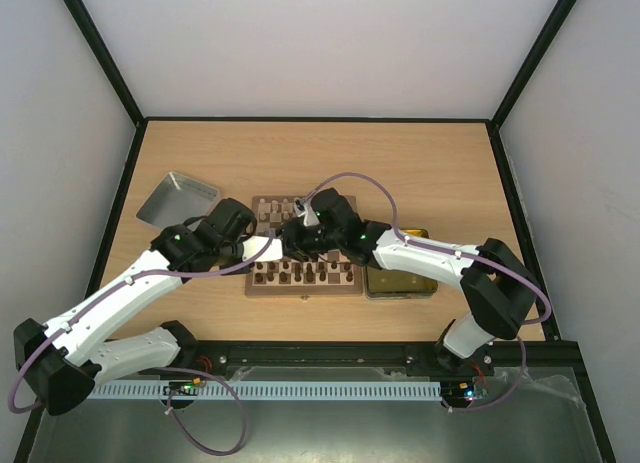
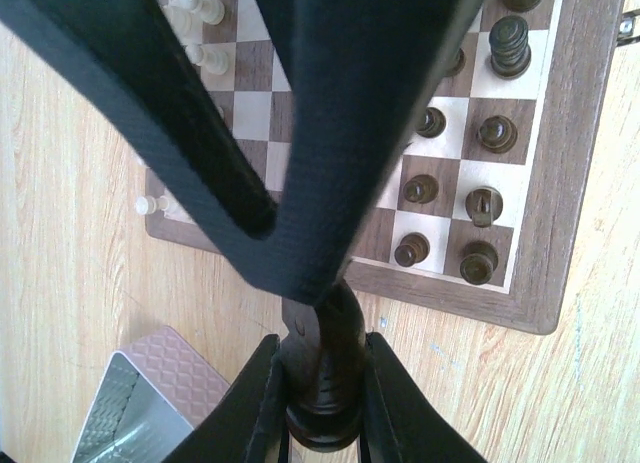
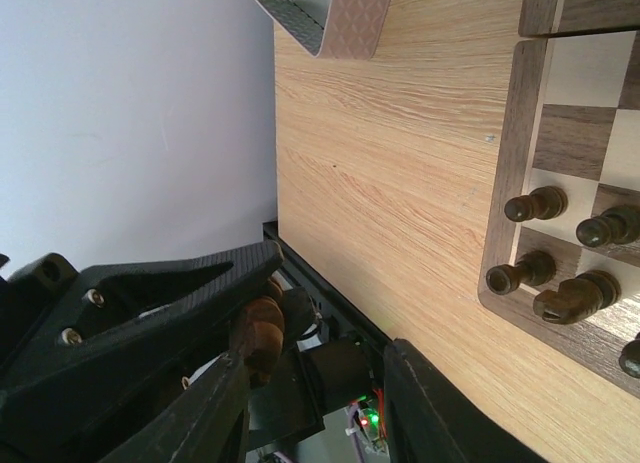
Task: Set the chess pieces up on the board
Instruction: Place the chess piece on the chessboard.
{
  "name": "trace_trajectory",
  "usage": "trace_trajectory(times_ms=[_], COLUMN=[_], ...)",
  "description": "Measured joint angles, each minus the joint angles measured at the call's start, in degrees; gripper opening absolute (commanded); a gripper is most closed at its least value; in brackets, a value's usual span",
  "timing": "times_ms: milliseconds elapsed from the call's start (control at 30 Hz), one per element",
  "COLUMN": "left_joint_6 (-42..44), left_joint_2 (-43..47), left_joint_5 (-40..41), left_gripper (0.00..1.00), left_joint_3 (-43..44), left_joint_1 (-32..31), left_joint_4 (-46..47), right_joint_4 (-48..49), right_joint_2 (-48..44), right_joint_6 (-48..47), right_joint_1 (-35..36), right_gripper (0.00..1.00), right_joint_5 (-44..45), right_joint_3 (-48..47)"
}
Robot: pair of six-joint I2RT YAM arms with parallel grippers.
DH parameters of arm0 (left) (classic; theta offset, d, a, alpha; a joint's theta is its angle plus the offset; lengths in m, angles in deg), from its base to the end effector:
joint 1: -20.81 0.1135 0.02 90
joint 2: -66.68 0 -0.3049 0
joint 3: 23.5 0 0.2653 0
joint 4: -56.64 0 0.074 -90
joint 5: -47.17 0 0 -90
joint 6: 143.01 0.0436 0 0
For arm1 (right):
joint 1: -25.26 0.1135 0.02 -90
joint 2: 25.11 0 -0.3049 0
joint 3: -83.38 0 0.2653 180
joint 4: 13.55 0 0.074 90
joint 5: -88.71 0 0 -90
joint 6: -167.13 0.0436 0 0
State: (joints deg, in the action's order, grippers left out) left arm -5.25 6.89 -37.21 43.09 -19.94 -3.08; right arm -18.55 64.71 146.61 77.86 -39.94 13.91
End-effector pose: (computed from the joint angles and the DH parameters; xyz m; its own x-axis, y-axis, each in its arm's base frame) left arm 0.1549 -0.1278 0.3147 0.0415 0.9368 -0.3475 0.8541 0.1472 0.4989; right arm 0.2003 0.3068 0.2799 -0.9933 -0.0949 -0.0663 -0.0941 0.3276 0.9401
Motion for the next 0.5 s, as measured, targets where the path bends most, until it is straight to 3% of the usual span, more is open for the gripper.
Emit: trace_trajectory(times_ms=[500], left_joint_6=[-0.4], left_joint_2=[0.1], left_joint_5=[0.5], left_gripper=[0.02], left_joint_3=[-1.5], left_joint_1=[-0.8], left_joint_4=[2.7], right_joint_4=[12.3], right_joint_2=[0.0], right_joint_6=[9.1], right_joint_1=[-0.2], right_gripper=[0.31], right_joint_5=[-1.2], right_joint_3=[5.7])
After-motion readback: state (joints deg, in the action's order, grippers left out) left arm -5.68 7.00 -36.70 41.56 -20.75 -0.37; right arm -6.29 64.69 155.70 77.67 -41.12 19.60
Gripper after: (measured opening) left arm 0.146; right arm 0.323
